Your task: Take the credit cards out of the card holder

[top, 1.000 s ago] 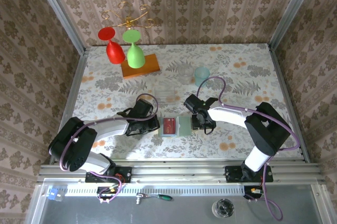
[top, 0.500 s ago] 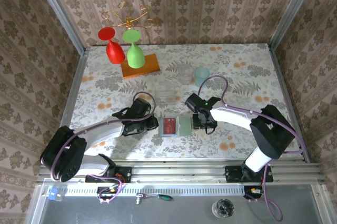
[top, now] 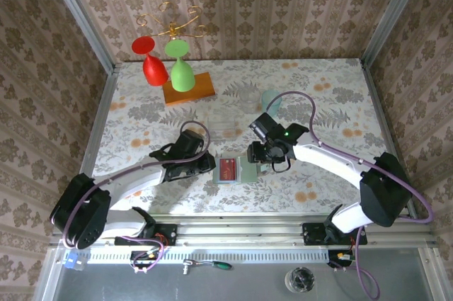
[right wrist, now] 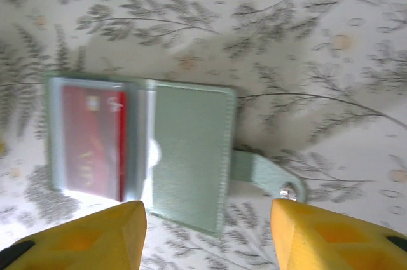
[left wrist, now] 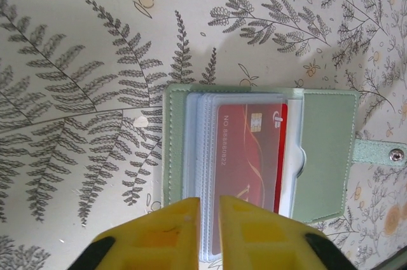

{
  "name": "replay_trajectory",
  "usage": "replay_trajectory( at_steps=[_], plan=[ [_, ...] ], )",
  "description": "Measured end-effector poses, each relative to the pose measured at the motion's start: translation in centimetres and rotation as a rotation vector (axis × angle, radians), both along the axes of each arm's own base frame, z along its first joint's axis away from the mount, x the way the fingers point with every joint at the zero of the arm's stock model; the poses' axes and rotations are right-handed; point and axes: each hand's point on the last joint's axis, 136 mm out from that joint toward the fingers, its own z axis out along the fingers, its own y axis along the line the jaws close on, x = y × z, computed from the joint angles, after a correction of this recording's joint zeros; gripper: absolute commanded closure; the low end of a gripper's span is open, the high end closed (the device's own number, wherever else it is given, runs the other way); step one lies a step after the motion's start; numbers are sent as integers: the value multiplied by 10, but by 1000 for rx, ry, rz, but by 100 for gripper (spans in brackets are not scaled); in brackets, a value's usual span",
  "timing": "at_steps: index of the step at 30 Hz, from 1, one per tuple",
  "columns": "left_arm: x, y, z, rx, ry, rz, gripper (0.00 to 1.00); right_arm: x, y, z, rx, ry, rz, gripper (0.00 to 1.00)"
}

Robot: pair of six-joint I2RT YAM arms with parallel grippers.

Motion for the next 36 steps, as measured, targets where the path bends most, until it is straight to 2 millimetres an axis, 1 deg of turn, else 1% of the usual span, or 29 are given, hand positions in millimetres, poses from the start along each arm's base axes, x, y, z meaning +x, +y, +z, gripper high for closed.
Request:
replay_trajectory(
  at_steps=[3, 5, 8, 11, 14, 19, 28, 36],
  plan=[
    [0, -7, 0, -3, 11, -18, 90, 2, 21, 3, 99, 3, 21, 46],
    [1, -14, 0, -10, 14, -33, 92, 1, 34, 0, 159, 9, 42, 47],
    [1, -20, -3, -17, 21, -48, 92, -3, 47, -10, 221, 39, 65, 51],
    [1, -24, -7, -23, 35, -60, 93, -4, 58, -19, 256, 67, 79, 59],
    [0, -27, -9, -32, 42, -69, 93, -3, 66, -28, 279, 90, 93, 61],
    [-1, -30, -14, -40, 56, -84, 93, -2, 75, -39, 314, 113, 101, 68],
    [-7, -24, -29, 9, 96, -88, 95, -2, 84, -51, 351, 141, 94, 69],
    [-6, -22, -29, 26, 96, -95, 95, -1, 86, -60, 361, 154, 78, 71]
  ],
)
